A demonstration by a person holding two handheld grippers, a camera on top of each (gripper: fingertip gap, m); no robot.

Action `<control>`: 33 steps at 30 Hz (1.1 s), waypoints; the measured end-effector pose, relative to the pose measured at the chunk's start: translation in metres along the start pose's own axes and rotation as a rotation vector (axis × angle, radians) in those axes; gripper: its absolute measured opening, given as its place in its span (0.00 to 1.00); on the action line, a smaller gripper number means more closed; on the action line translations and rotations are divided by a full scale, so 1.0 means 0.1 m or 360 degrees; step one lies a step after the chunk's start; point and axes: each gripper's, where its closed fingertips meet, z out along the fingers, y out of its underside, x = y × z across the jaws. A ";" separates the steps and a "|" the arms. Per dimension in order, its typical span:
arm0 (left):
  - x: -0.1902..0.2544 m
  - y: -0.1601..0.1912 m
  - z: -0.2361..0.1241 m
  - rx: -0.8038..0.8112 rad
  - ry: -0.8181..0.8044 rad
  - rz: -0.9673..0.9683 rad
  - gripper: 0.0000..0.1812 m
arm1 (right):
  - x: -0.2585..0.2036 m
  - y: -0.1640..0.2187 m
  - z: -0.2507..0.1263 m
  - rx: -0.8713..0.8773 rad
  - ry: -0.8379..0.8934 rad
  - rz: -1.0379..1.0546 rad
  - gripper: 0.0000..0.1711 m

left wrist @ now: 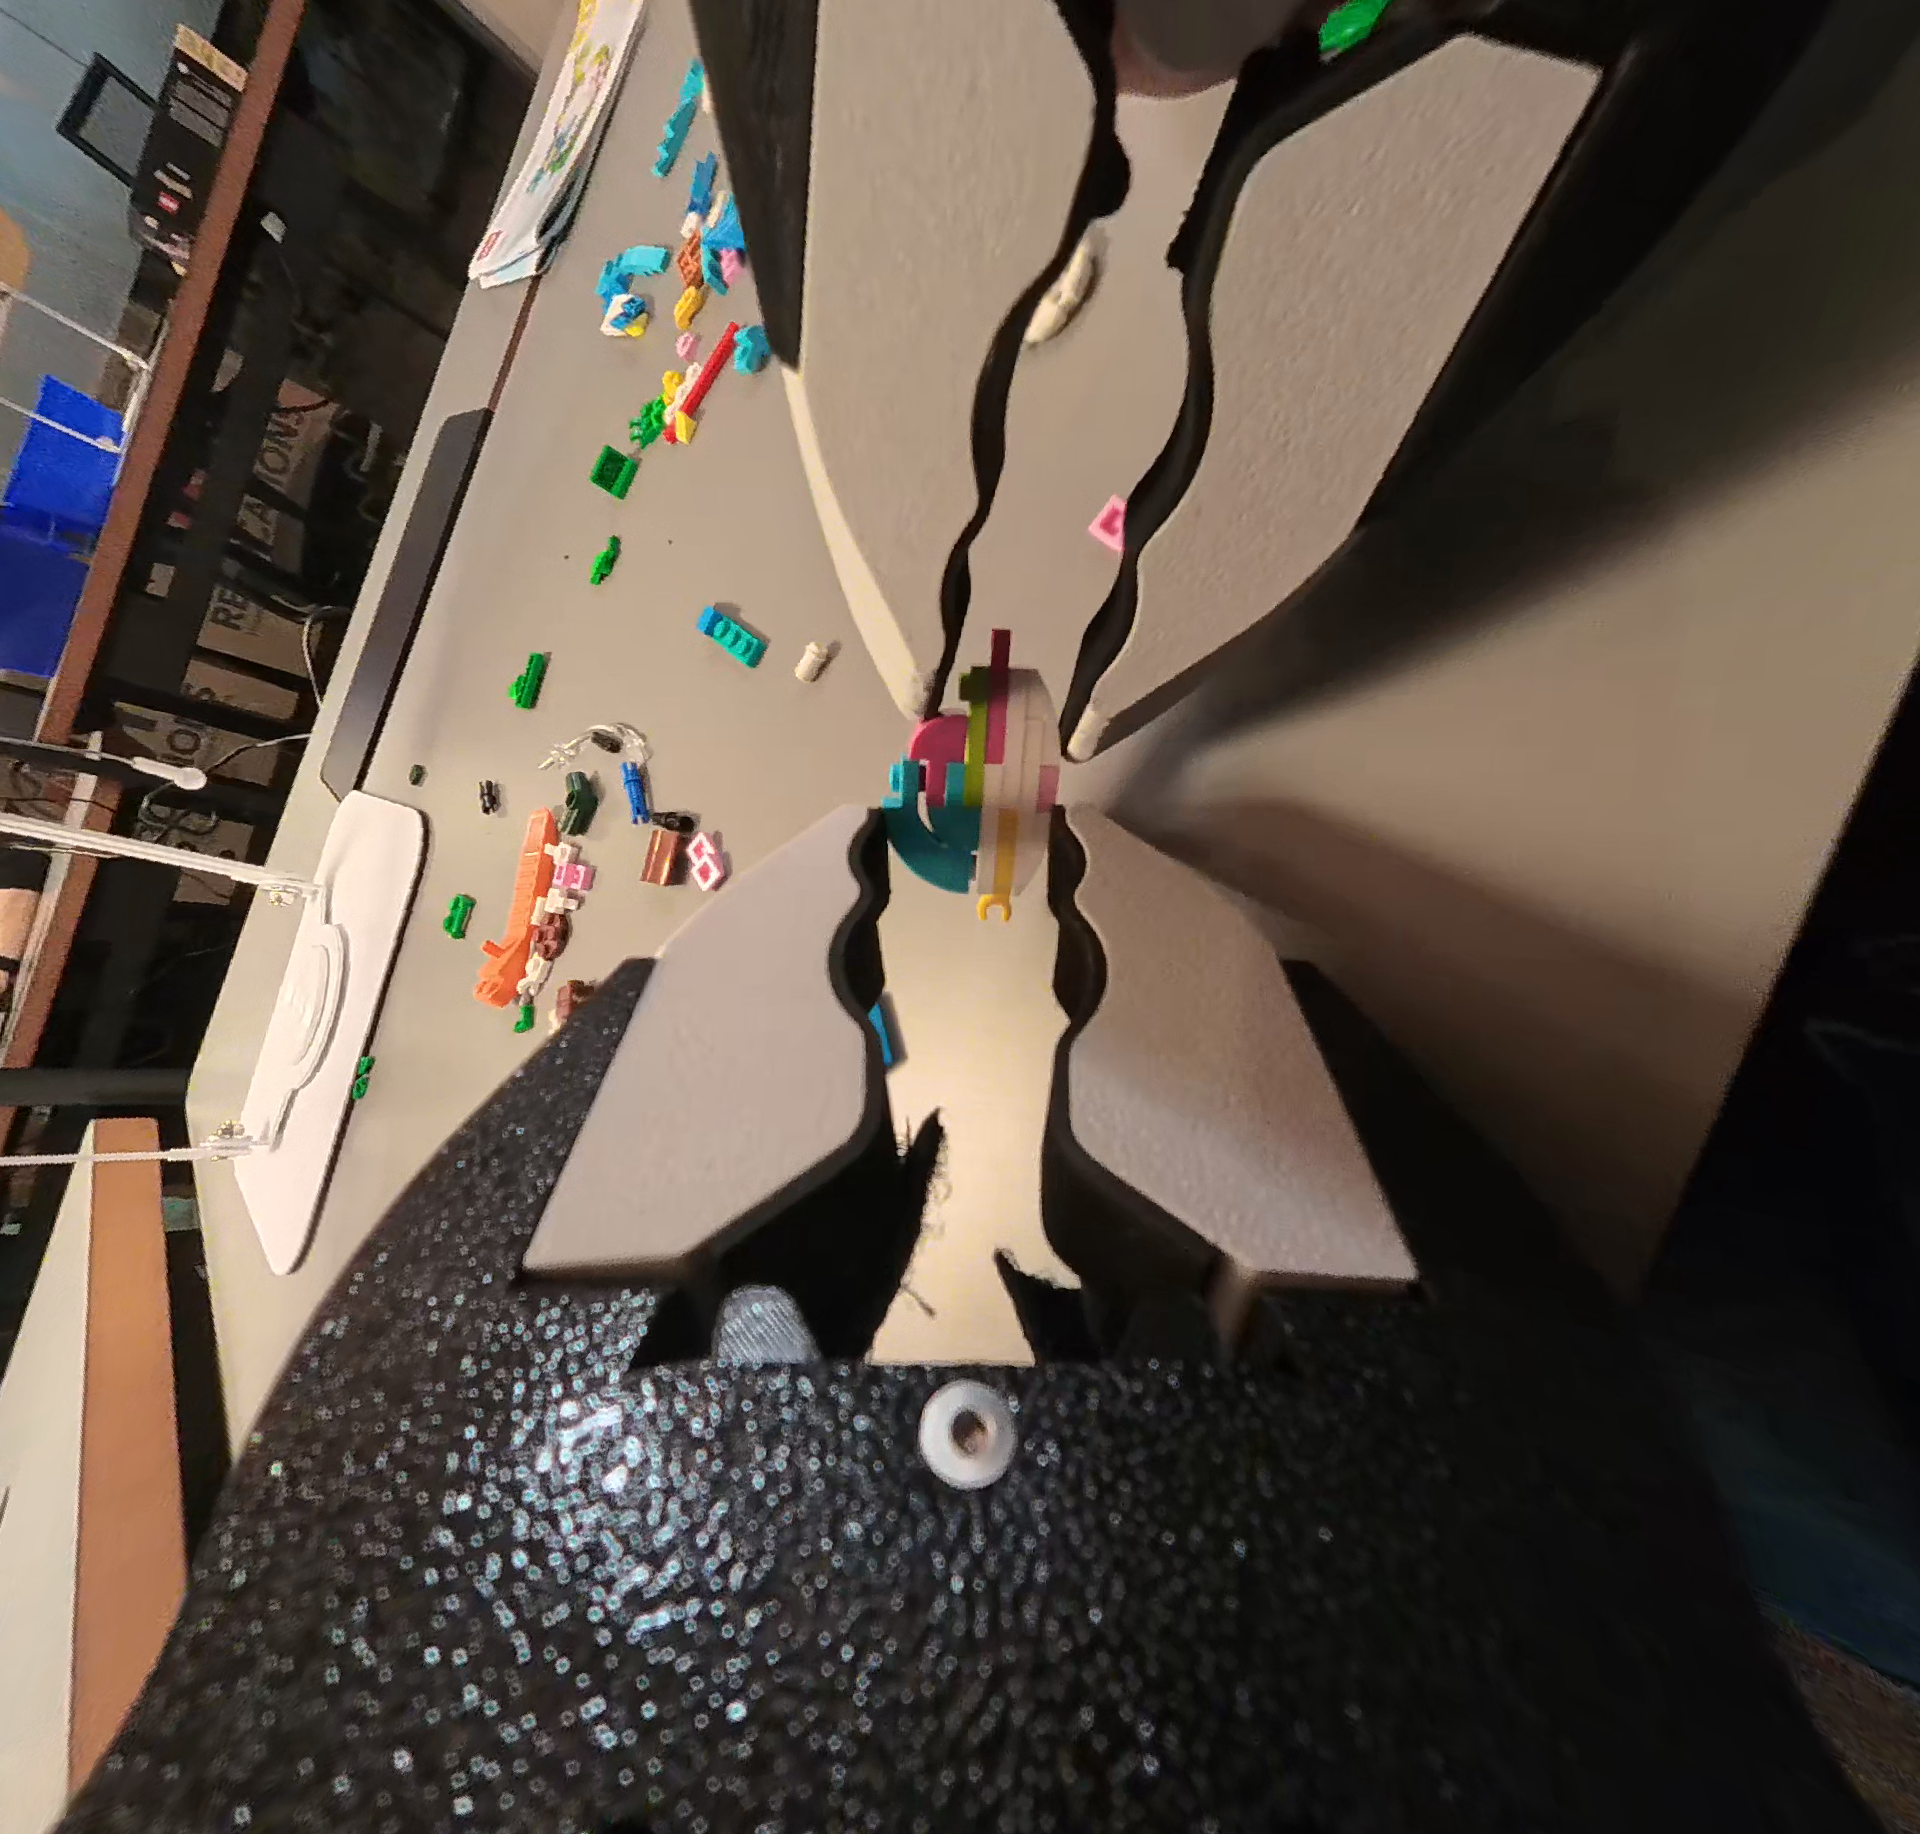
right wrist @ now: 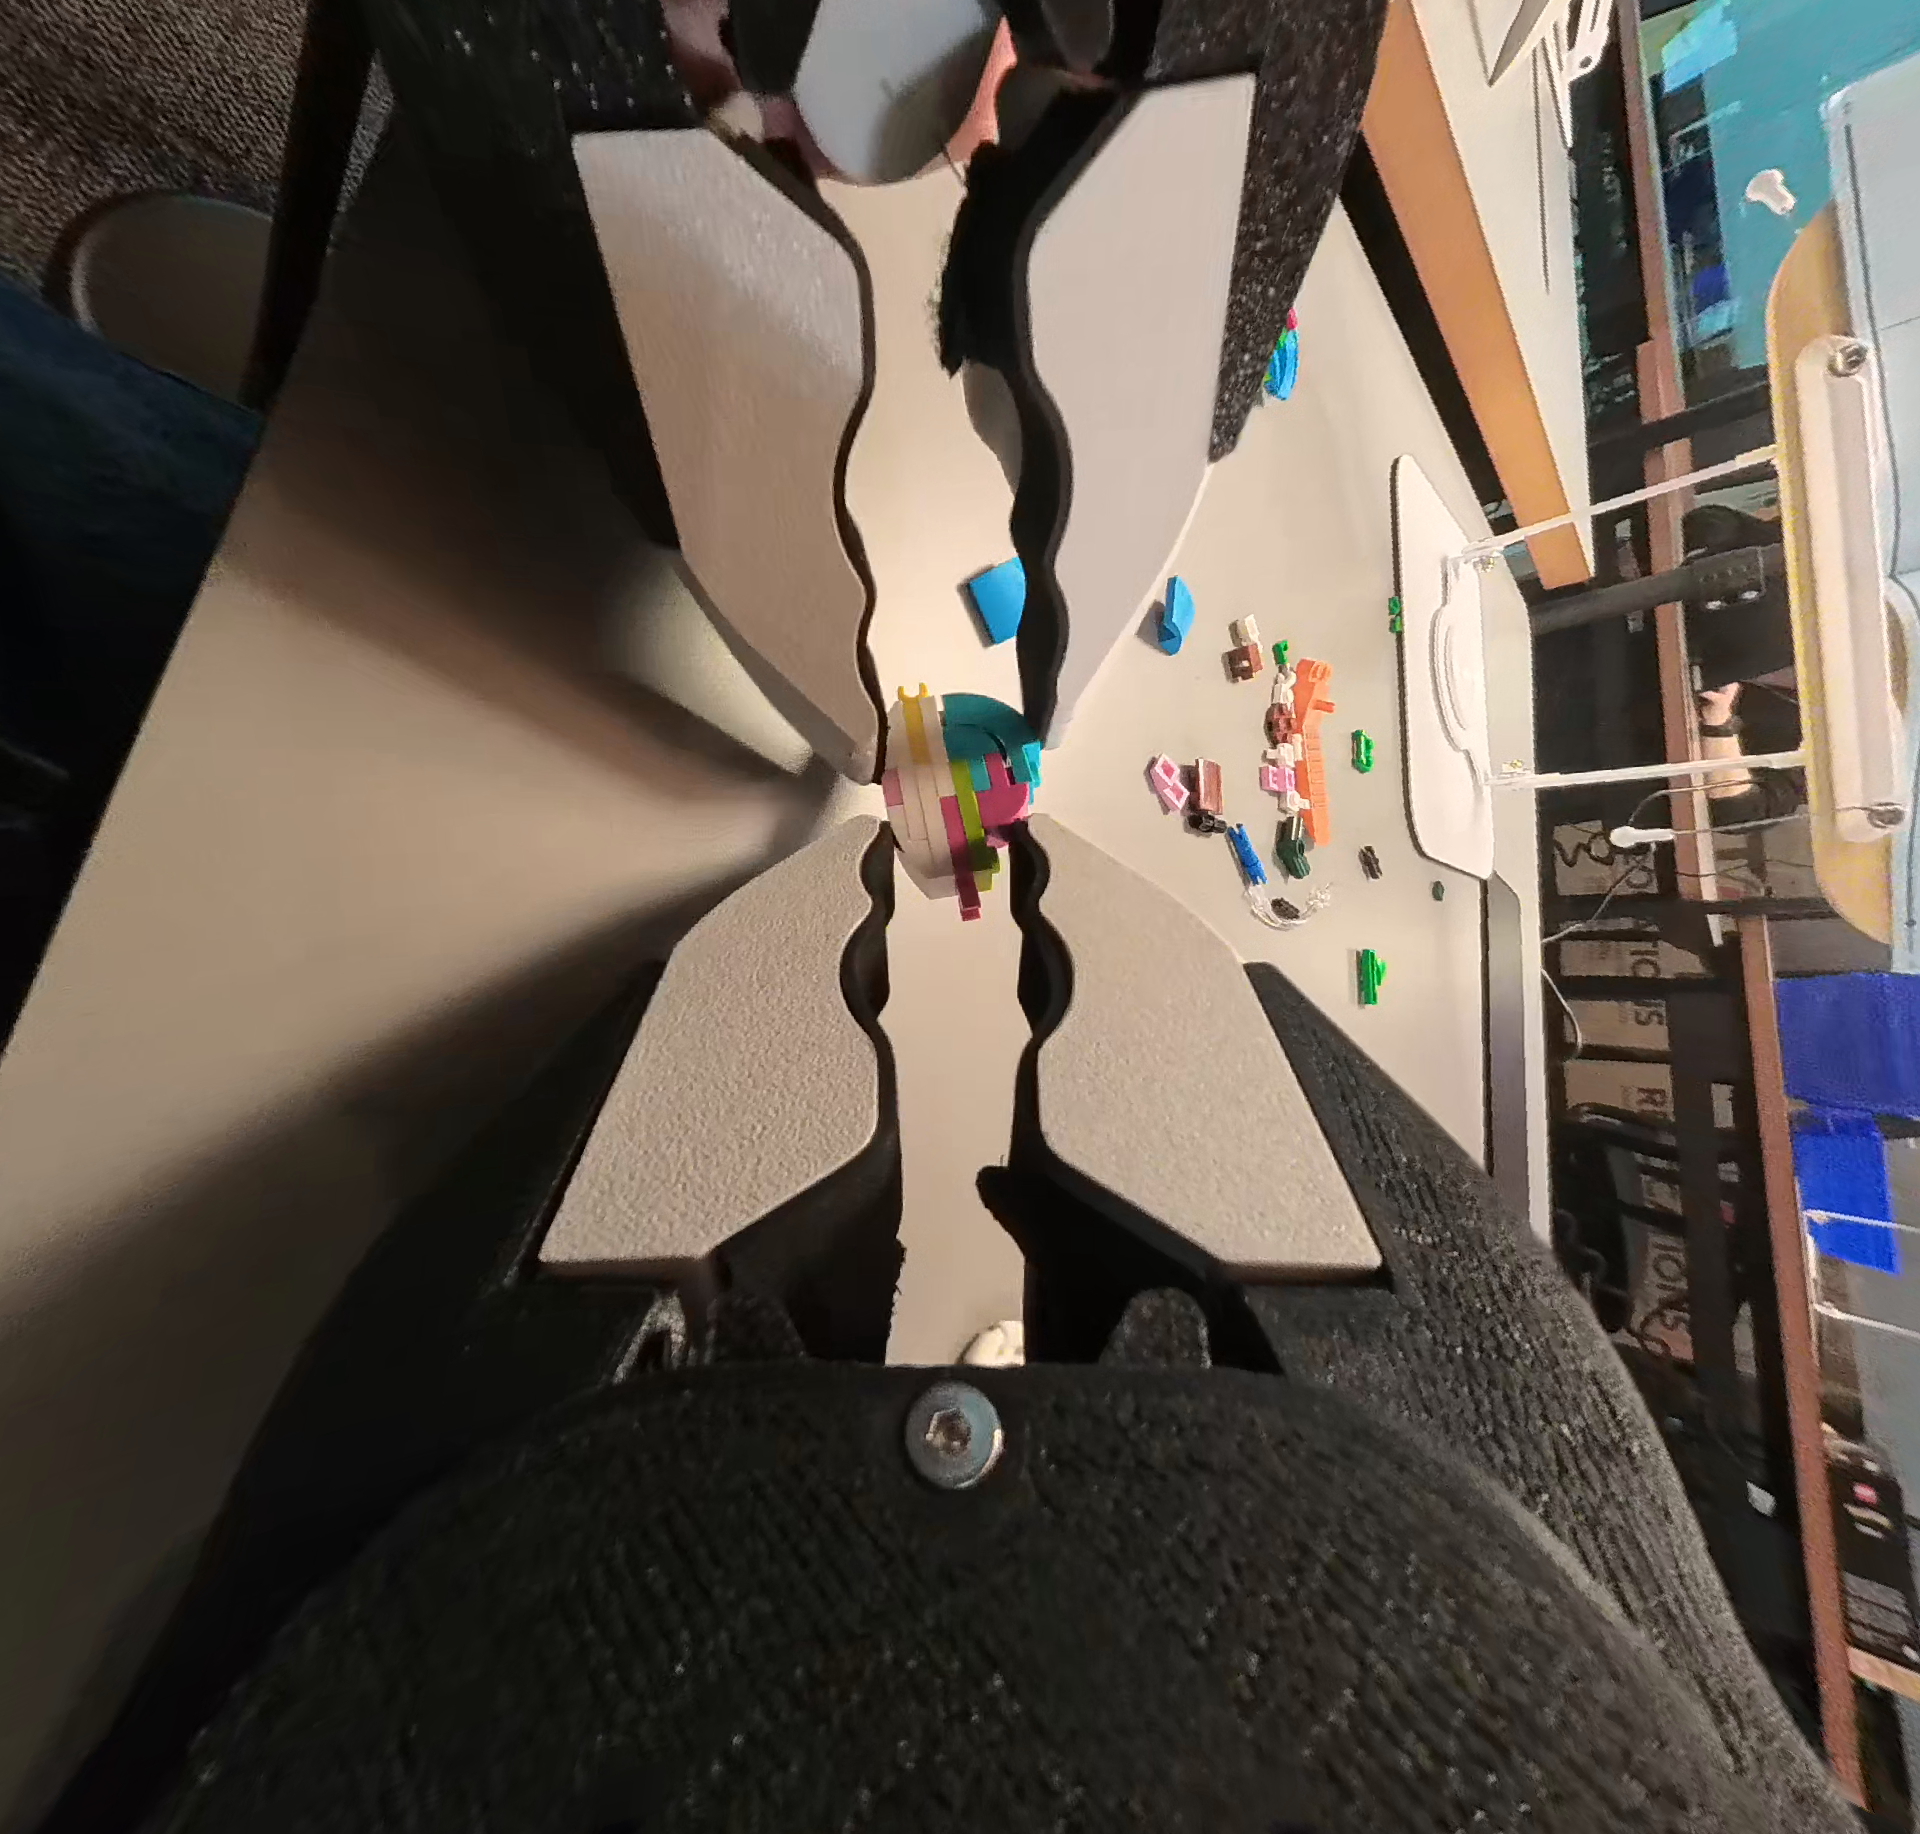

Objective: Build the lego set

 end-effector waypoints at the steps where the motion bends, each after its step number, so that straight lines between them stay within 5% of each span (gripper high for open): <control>1: 0.00 0.00 0.00 0.0000 0.0003 -0.0002 0.16 | 0.00 0.00 0.00 0.0000 -0.0003 -0.0002 0.11; 14: -0.01 0.02 0.03 0.0004 0.0027 0.0004 0.16 | 0.02 0.00 0.02 0.0024 0.0010 -0.0117 0.11; 22: -0.60 -0.30 -0.15 0.0124 -0.0302 0.0170 0.17 | 0.64 -0.18 -0.19 0.0138 0.0398 -0.0338 0.10; 33: -1.02 -0.59 -0.33 0.0189 -0.0439 0.0273 0.24 | 1.06 -0.38 -0.43 0.0191 0.0585 -0.0459 0.10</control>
